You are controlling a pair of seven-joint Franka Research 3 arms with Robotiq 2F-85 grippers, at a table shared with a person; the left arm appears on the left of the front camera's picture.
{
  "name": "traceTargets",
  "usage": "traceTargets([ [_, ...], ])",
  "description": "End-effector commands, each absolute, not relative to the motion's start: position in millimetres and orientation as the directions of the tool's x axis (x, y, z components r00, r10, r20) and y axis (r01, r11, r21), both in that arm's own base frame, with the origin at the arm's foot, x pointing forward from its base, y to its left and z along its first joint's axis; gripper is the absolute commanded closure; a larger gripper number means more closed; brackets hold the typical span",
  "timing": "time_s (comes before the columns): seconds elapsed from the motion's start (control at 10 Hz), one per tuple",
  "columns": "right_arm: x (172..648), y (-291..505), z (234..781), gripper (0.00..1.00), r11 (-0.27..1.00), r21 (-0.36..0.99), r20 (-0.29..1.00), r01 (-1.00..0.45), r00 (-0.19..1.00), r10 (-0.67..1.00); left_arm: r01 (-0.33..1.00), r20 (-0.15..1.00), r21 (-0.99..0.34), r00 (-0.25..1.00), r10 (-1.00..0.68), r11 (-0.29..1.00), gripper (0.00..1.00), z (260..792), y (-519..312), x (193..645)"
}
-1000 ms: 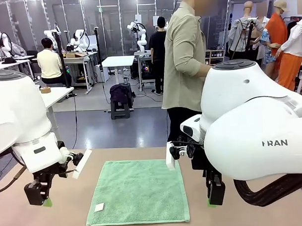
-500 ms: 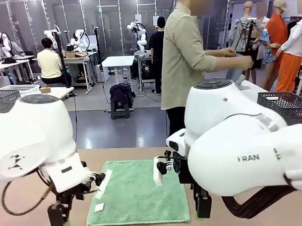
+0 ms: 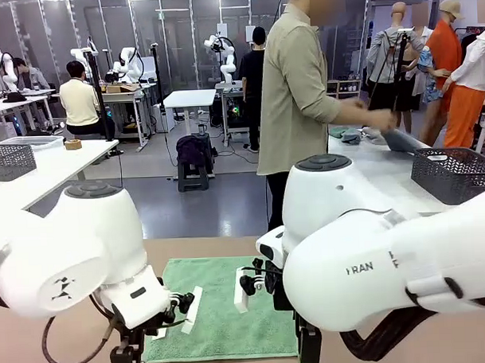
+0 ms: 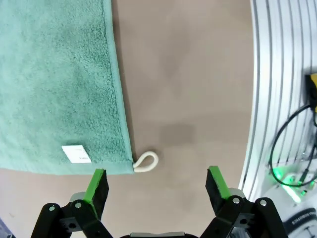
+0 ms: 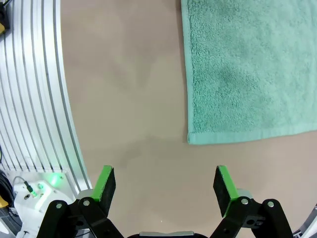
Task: Fold the towels and place them in the basket.
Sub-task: When a person lays out a Towel with hook on the table, fold it in half twice.
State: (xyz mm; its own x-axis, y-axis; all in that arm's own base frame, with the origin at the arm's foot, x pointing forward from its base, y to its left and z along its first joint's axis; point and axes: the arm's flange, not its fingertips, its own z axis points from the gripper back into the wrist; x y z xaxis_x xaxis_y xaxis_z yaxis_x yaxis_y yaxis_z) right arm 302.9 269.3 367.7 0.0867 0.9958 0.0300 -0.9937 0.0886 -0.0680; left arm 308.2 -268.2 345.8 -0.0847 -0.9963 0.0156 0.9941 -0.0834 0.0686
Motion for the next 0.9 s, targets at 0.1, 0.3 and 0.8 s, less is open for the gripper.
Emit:
traceTargets([
  [0.1,284,251,331,0.0,0.149,-0.079,0.037,-0.986,0.146,0.989,0.996,0.036,0.082,-0.038,-0.999,-0.035,0.0,312,-241,277],
  [0.3,286,247,323,0.0,0.138,-0.076,0.042,-0.987,0.135,0.99,0.996,0.044,0.086,-0.027,-0.999,-0.024,0.0,306,-232,280],
  [0.8,290,242,298,0.0,0.071,-0.068,0.028,-0.995,0.069,0.997,0.995,0.042,0.097,-0.026,-0.999,-0.022,0.0,297,-229,282],
])
